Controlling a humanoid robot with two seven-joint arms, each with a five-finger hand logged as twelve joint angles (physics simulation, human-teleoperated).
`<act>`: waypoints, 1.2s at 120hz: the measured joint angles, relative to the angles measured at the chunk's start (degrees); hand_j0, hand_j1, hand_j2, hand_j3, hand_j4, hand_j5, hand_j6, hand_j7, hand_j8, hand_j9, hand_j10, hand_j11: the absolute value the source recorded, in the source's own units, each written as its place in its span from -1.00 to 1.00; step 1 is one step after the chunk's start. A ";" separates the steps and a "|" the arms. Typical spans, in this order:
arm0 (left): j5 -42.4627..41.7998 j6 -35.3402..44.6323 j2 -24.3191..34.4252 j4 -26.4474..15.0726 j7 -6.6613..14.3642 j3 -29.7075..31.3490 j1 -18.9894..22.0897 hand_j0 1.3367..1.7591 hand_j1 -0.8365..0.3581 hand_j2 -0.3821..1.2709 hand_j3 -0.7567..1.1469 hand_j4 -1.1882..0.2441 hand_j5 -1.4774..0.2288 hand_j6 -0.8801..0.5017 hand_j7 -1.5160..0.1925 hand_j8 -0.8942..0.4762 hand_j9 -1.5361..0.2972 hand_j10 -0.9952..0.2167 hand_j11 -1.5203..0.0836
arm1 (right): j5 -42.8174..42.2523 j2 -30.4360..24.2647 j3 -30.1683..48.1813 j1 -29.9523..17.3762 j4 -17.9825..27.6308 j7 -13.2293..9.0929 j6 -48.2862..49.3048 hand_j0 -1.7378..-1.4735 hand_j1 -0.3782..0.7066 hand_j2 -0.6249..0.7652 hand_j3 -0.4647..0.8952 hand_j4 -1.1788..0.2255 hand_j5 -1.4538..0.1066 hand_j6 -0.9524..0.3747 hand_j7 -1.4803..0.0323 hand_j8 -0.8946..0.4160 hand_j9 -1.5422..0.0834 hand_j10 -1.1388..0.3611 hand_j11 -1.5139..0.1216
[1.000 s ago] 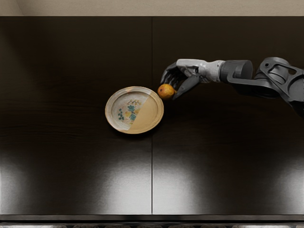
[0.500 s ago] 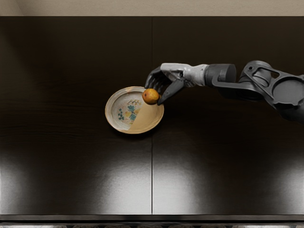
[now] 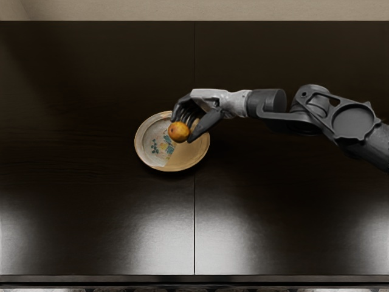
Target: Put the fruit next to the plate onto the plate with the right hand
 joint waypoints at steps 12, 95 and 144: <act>0.00 0.00 0.00 0.00 0.01 0.00 -0.06 0.52 0.98 -0.54 -0.21 0.66 0.73 0.27 0.77 0.30 0.68 0.64 0.90 | -0.02 0.36 -0.19 -0.26 0.00 0.00 -0.13 -0.39 0.26 0.20 -0.32 -0.22 -0.24 -0.36 -0.15 -0.39 -0.15 -0.13 -0.19; 0.00 0.00 0.00 0.00 -0.01 0.00 -0.02 0.52 0.98 -0.54 -0.21 0.66 0.73 0.27 0.77 0.30 0.68 0.64 0.90 | 1.44 0.47 0.03 -1.80 -0.06 -0.02 -2.15 -0.40 -0.65 -0.06 -0.32 0.46 0.60 0.23 0.69 0.16 0.65 0.35 0.60; 0.00 0.00 0.00 0.00 0.00 0.00 -0.02 0.52 0.98 -0.54 -0.21 0.66 0.73 0.27 0.77 0.30 0.68 0.64 0.90 | 13.96 -17.23 0.14 -0.64 0.75 -0.02 6.24 -0.40 -0.91 -0.09 -0.32 0.65 0.83 0.40 0.92 0.34 0.86 0.49 0.82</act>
